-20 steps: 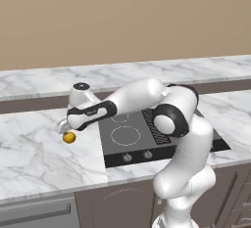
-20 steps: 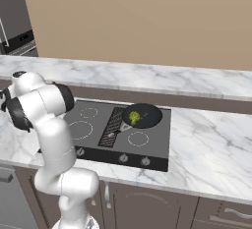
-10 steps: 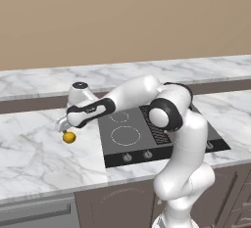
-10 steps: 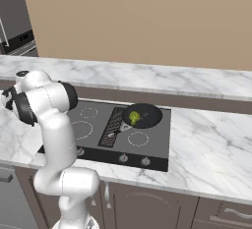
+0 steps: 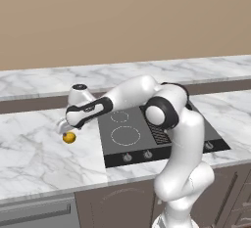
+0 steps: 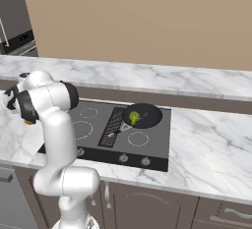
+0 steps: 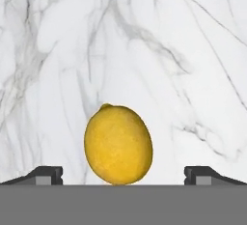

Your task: Put the lemon and broccoli in the pan. Then turn on the rear right burner and set the heat to medium.

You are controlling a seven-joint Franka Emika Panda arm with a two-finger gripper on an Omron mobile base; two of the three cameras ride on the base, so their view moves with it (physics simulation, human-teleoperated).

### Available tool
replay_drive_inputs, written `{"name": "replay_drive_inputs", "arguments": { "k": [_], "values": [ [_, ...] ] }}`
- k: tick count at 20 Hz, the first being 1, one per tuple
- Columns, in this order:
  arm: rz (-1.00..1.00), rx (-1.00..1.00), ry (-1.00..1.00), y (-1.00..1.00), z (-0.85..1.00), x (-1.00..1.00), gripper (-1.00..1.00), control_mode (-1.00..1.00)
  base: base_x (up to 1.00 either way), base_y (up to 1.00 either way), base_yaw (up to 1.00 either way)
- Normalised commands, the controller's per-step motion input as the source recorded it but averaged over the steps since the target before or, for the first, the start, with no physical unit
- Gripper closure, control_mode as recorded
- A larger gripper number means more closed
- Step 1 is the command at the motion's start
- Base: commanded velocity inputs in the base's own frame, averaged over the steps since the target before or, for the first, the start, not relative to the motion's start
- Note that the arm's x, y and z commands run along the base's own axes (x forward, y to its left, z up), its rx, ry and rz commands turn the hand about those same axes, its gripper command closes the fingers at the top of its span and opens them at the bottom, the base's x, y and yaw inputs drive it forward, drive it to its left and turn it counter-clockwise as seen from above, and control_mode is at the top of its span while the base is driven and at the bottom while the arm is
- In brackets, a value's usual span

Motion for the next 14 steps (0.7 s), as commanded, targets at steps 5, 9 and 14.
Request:
{"name": "replay_drive_inputs", "arguments": {
  "k": [5,9,14],
  "values": [
    [0.03,0.00,0.00,0.07,-0.26,0.00,-1.00,-1.00,0.00,0.00,0.00],
    [0.05,0.00,0.00,0.15,-0.24,0.00,-1.00,-1.00,0.00,0.00,0.00],
    [0.06,0.00,0.00,0.18,-0.22,0.01,-1.00,-1.00,0.00,0.00,0.00]
  ]
}}
